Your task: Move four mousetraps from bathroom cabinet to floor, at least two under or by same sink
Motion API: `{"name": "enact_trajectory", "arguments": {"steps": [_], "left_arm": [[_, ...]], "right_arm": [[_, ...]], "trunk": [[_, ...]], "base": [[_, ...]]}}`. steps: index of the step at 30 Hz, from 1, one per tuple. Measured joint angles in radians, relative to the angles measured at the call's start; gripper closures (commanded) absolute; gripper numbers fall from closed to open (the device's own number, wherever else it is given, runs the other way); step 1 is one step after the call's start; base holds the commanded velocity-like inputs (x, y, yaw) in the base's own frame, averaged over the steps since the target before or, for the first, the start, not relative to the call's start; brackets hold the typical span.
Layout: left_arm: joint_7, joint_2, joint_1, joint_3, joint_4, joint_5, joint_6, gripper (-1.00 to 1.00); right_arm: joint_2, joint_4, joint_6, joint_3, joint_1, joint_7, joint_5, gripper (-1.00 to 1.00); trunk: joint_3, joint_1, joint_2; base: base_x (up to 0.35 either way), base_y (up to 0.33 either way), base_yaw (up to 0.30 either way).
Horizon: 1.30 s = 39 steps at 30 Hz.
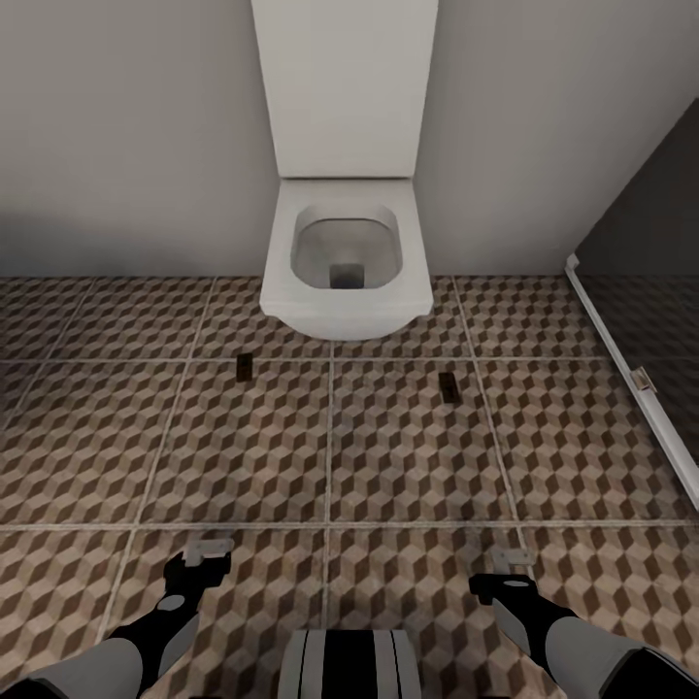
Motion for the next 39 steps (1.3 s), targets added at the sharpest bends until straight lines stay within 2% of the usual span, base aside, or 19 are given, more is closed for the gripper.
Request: {"name": "enact_trajectory", "arguments": {"steps": [25, 39], "left_arm": [[0.002, -0.002, 0.0, 0.005, -0.001, 0.0, 0.003, -1.0], [0.005, -0.003, 0.0, 0.005, -0.001, 0.0, 0.005, -1.0]], "right_arm": [[-0.001, -0.001, 0.0, 0.0, 0.0, 0.0, 0.0, -1.0], [-0.001, -0.001, 0.0, 0.0, 0.0, 0.0, 0.0, -1.0]], "trunk": [[0.0, 0.0, 0.0], [0.054, -0.006, 0.003]], "base": [[-0.005, 0.0, 0.0], [0.0, 0.0, 0.0]]}}
